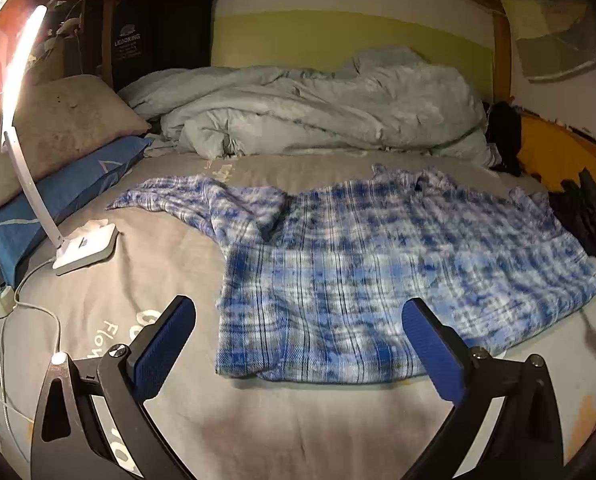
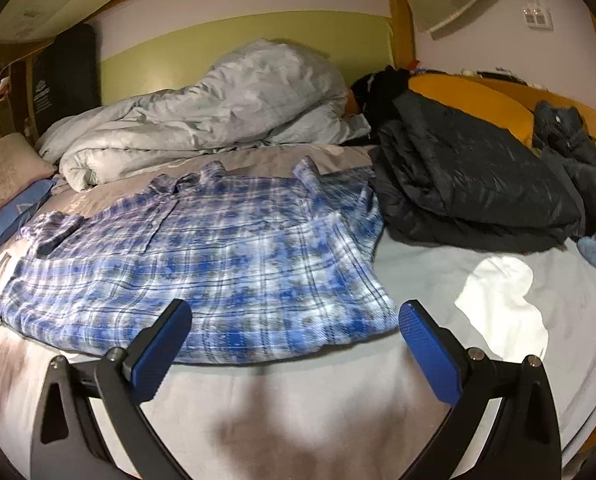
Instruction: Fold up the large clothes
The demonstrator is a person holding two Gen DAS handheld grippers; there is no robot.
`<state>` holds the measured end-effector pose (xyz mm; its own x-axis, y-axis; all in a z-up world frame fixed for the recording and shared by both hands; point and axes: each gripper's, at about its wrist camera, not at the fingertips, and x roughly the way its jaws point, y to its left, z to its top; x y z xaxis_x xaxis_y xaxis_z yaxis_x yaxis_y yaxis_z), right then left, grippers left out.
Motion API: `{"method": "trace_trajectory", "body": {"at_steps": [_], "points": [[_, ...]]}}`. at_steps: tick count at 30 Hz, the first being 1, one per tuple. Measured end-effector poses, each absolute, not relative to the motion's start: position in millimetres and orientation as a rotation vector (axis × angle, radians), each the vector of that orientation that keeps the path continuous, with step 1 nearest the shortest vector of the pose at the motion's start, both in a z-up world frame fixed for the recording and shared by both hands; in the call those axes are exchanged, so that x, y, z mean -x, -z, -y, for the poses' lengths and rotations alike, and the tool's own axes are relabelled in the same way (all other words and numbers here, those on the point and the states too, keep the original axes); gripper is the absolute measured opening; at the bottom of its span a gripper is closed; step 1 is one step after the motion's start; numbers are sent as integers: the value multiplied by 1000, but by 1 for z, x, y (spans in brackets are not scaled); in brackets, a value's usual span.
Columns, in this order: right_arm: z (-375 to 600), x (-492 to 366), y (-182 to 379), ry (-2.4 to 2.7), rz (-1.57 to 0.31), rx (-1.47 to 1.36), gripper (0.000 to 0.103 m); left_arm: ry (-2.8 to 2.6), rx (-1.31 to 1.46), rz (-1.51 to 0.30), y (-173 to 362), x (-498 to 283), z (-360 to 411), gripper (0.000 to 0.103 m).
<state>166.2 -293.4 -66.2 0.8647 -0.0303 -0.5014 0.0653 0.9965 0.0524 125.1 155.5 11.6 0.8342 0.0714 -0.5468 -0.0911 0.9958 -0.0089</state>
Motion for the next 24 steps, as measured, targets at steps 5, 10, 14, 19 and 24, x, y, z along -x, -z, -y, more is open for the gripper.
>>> {"method": "trace_trajectory", "body": {"at_steps": [5, 10, 14, 19, 24], "points": [[287, -170, 71, 54, -544, -39, 103, -76, 67, -599, -16, -130, -166, 103], [279, -172, 69, 38, -541, -27, 103, -45, 193, -600, -42, -139, -193, 103], [267, -177, 72, 22, -551, 12, 103, -103, 199, -596, -61, -165, -219, 99], [259, -181, 83, 9, -576, 46, 103, -119, 236, -664, -41, -206, -254, 85], [266, -191, 92, -11, -635, -15, 103, -13, 421, -847, 15, -207, -265, 84]]}}
